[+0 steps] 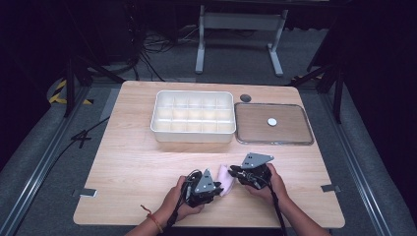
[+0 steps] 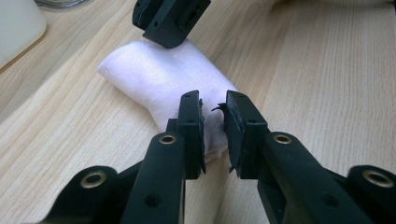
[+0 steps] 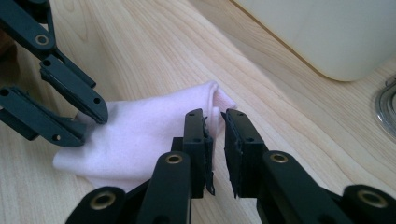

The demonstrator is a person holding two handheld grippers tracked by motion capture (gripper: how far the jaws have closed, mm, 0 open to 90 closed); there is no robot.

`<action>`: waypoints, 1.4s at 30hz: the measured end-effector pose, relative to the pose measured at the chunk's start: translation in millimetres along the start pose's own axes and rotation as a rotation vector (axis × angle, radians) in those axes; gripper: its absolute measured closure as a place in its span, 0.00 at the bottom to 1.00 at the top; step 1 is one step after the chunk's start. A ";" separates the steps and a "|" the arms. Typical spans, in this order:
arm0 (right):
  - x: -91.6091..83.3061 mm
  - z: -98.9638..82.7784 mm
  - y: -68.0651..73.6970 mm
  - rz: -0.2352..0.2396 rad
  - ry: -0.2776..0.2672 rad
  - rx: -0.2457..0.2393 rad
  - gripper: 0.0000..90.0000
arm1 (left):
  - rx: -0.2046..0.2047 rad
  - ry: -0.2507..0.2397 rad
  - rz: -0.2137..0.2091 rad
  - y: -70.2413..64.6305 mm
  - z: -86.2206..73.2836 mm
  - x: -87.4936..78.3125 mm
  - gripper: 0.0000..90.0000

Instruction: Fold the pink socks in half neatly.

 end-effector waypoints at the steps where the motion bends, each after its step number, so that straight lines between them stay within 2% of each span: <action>1: -0.9 0.6 -0.6 -0.002 -0.002 -0.005 0.89 | 0.000 0.001 0.001 0.0 0.0 -0.1 0.85; 5: -5.4 5.6 -2.5 -0.021 -0.015 -0.006 0.89 | -0.003 -0.001 -0.003 0.3 0.2 0.2 0.85; 6: -8.2 9.4 -3.0 -0.021 -0.034 0.008 0.89 | -0.006 0.006 -0.005 0.5 -0.3 -0.4 0.85; 8: -12.0 14.7 0.3 -0.001 -0.065 0.025 0.88 | -0.003 0.005 -0.007 1.2 -0.1 -0.3 0.85; 9: -12.7 16.3 4.2 0.015 -0.074 0.028 0.88 | -0.016 -0.002 -0.005 0.6 0.3 0.3 0.85; 14: -6.6 15.5 27.4 0.078 -0.050 -0.017 0.86 | -0.024 0.000 -0.009 0.7 0.2 0.1 0.85; 16: -2.4 11.3 29.9 0.083 -0.028 -0.031 0.85 | -0.027 0.003 -0.010 0.6 0.0 -0.2 0.85; 18: 2.6 3.8 27.3 0.073 -0.001 -0.033 0.85 | -0.025 0.000 -0.009 0.5 0.2 0.1 0.85; 19: 2.8 2.2 25.5 0.072 0.003 -0.017 0.85 | -0.028 0.001 -0.009 0.3 0.0 0.0 0.85; 25: 0.8 -2.9 15.2 0.062 0.012 0.020 0.85 | -0.038 -0.005 -0.020 -1.6 0.9 1.1 0.84; 32: -3.6 -2.8 9.8 0.032 0.017 0.014 0.84 | -0.041 -0.003 -0.047 -9.5 4.1 4.2 0.83; 37: -7.7 1.8 7.3 0.023 -0.005 0.030 0.81 | -0.051 -0.007 -0.048 -11.5 5.3 5.0 0.83; 42: -13.0 12.0 13.1 0.038 -0.047 0.061 0.74 | -0.061 -0.004 -0.051 -11.5 5.4 4.6 0.82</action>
Point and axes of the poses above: each handheld gripper's, and its own axes: x roughly forward along the jaws, z roughly out of its top, y roughly to its left, the point moved 8 cm from there along x, roughly forward along the jaws, and after that the axes turned 14 degrees about -y, right-handed, at the moved point
